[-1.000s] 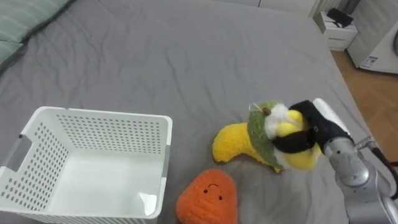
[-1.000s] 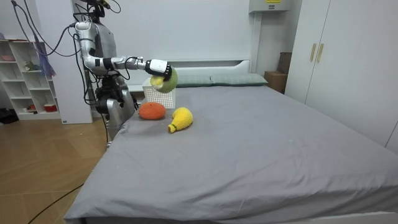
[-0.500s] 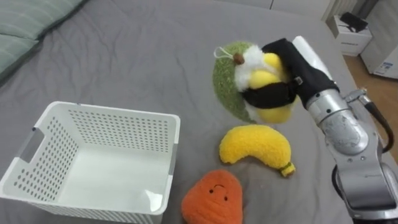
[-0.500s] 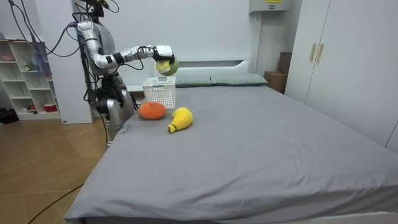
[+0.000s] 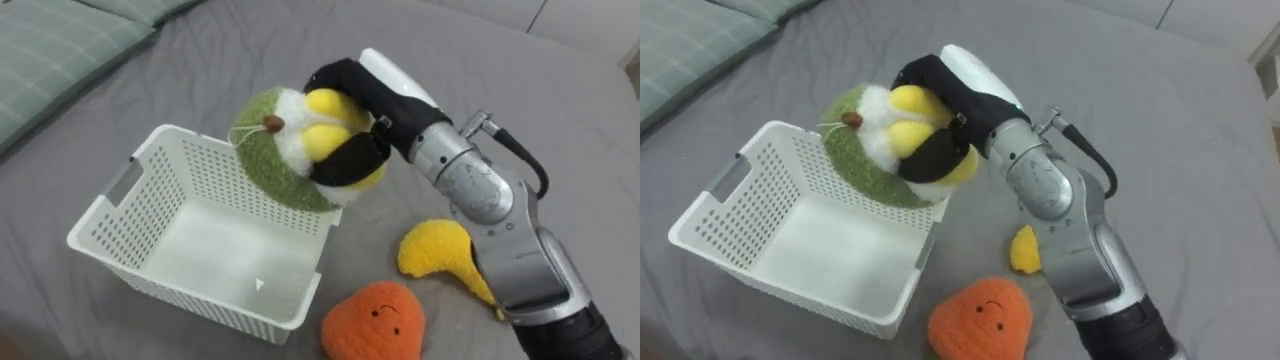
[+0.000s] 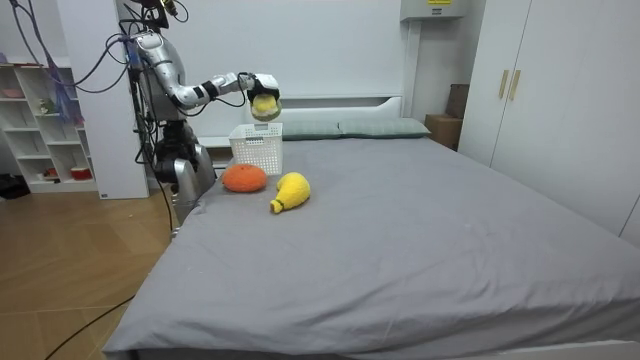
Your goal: Collect toys from the bed
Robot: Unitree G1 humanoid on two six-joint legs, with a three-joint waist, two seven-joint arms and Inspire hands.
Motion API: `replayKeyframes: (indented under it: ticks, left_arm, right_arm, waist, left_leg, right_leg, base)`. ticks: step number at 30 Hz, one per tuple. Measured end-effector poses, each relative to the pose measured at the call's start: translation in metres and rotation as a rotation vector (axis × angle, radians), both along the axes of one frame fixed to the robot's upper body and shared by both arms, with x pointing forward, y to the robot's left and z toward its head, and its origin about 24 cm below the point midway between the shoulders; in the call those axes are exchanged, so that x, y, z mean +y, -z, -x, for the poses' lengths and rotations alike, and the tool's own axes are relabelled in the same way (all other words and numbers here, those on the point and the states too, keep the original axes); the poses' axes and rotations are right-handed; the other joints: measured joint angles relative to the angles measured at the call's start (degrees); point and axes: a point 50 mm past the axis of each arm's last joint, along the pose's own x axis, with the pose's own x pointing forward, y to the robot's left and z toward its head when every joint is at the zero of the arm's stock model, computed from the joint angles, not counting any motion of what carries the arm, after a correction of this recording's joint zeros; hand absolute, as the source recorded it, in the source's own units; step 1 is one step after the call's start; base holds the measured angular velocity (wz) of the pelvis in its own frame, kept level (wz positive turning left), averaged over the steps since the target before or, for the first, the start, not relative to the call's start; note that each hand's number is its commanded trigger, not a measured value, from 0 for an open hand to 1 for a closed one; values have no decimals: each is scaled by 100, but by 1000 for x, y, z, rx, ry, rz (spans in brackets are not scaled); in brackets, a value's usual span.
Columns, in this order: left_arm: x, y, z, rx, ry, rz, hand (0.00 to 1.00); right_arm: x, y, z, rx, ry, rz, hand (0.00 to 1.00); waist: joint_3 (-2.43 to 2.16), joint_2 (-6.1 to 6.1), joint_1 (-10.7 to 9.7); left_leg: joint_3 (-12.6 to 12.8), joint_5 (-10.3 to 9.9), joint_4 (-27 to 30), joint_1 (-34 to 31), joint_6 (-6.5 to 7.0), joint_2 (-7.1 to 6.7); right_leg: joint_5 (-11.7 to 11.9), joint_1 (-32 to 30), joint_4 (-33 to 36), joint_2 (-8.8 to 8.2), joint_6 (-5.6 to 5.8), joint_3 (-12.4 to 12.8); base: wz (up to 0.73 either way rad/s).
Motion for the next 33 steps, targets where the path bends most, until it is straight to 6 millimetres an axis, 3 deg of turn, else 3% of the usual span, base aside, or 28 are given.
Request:
replayKeyframes:
  ticks: [2, 9, 12, 33]
  left_arm:
    - [0, 0, 0, 3, 0, 1, 0]
    - [1, 1, 3, 33, -6, 1, 0]
    - [2, 0, 1, 52, 32, -16, 0]
    - [3, -2, -6, 57, 69, -45, 0]
  right_arm:
    - [7, 2, 2, 19, -27, 2, 0]
    - [19, 4, -2, 55, -62, 38, 0]
    - [19, 2, -4, 51, -53, 40, 0]
    - [16, 15, -8, 82, -6, 115, 0]
  waist:
    - [-10, -37, 75]
    - [57, -176, 167]
    - [55, -228, 228]
    - [76, -197, 215]
  left_leg:
    - [-34, 3, 3, -17, -2, -7]
    - [-111, 33, 5, -87, 0, -23]
    - [-119, 32, 2, -94, -1, -23]
    - [-125, 33, 9, -101, -1, -25]
  right_leg:
    - [0, 2, -7, -1, 1, -28]
    - [1, -15, -17, -16, 1, -126]
    - [1, -18, -21, -14, 2, -123]
    - [2, -24, -24, -14, 3, -124]
  base:
    - [9]
    - [7]
    - [0]
    - [0]
